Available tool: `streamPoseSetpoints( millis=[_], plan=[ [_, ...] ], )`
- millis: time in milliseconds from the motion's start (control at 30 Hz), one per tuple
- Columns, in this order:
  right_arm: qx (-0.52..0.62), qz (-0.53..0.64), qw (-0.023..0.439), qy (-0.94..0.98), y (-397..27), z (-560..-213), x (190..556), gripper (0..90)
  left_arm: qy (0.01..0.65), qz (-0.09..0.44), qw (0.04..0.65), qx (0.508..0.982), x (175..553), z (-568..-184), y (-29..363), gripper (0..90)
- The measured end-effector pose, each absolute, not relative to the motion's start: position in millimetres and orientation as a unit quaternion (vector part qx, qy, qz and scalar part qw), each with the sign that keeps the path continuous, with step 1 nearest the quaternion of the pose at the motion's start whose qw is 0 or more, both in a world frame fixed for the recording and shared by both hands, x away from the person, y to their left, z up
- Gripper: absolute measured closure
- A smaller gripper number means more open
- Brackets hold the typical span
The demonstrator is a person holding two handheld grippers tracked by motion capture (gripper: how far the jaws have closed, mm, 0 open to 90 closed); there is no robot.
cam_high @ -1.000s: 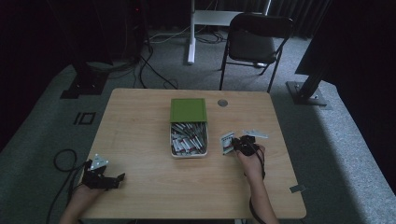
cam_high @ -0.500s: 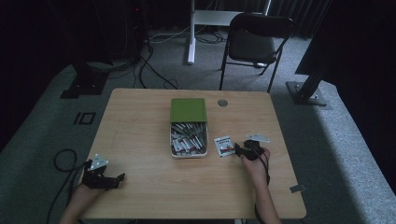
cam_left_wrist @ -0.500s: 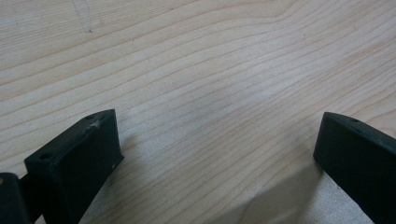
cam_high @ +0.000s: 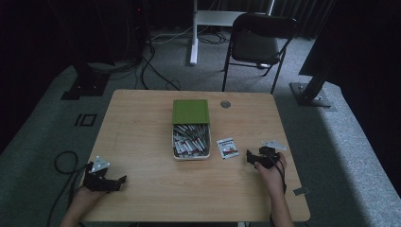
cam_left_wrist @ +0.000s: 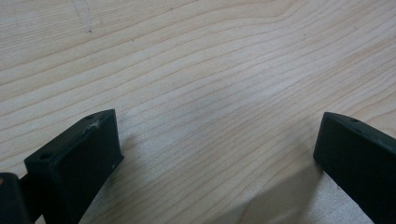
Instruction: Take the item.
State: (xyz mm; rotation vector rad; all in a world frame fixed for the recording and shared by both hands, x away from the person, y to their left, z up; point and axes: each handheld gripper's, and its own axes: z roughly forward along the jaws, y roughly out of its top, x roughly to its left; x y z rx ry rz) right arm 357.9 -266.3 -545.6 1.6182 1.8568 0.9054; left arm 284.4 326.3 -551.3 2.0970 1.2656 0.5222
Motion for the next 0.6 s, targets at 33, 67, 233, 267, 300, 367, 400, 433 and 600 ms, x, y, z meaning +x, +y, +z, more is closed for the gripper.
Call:
streamPoseSetpoints(
  millis=[33, 67, 233, 267, 300, 367, 400, 433, 600],
  plan=[
    [0.598, 0.333, 0.257, 0.682, -269.4, -545.6, 355.9, 17.7, 0.479, 0.198, 0.313, 0.796, 284.4, -551.3, 326.4, 1.4],
    [0.601, 0.331, 0.258, 0.68, -271.1, -545.7, 354.7, 16.7, 0.48, 0.198, 0.313, 0.796, 284.4, -551.3, 326.4, 1.4],
    [0.605, 0.321, 0.258, 0.681, -281.2, -547.4, 346.7, 14.2, 0.48, 0.198, 0.313, 0.796, 284.4, -551.2, 326.4, 1.4],
    [0.607, 0.318, 0.26, 0.68, -282.9, -547.5, 344.8, 14.2, 0.479, 0.198, 0.312, 0.796, 284.4, -551.2, 326.4, 1.4],
    [0.607, 0.318, 0.26, 0.68, -282.9, -547.5, 344.8, 14.2, 0.479, 0.198, 0.312, 0.796, 284.4, -551.2, 326.4, 1.4],
    [0.612, 0.314, 0.262, 0.677, -287.2, -548.0, 340.7, 14.2, 0.479, 0.199, 0.313, 0.796, 284.5, -551.3, 326.4, 1.4],
    [0.614, 0.311, 0.263, 0.675, -289.0, -548.3, 338.8, 14.2, 0.479, 0.199, 0.313, 0.796, 284.5, -551.3, 326.4, 1.4],
    [0.615, 0.31, 0.265, 0.675, -290.5, -548.4, 336.9, 14.2, 0.479, 0.199, 0.313, 0.795, 284.5, -551.3, 326.4, 1.4],
    [0.623, 0.304, 0.274, 0.667, -296.7, -547.4, 327.5, 14.2, 0.479, 0.199, 0.313, 0.796, 284.5, -551.3, 326.4, 1.4]
  ],
)
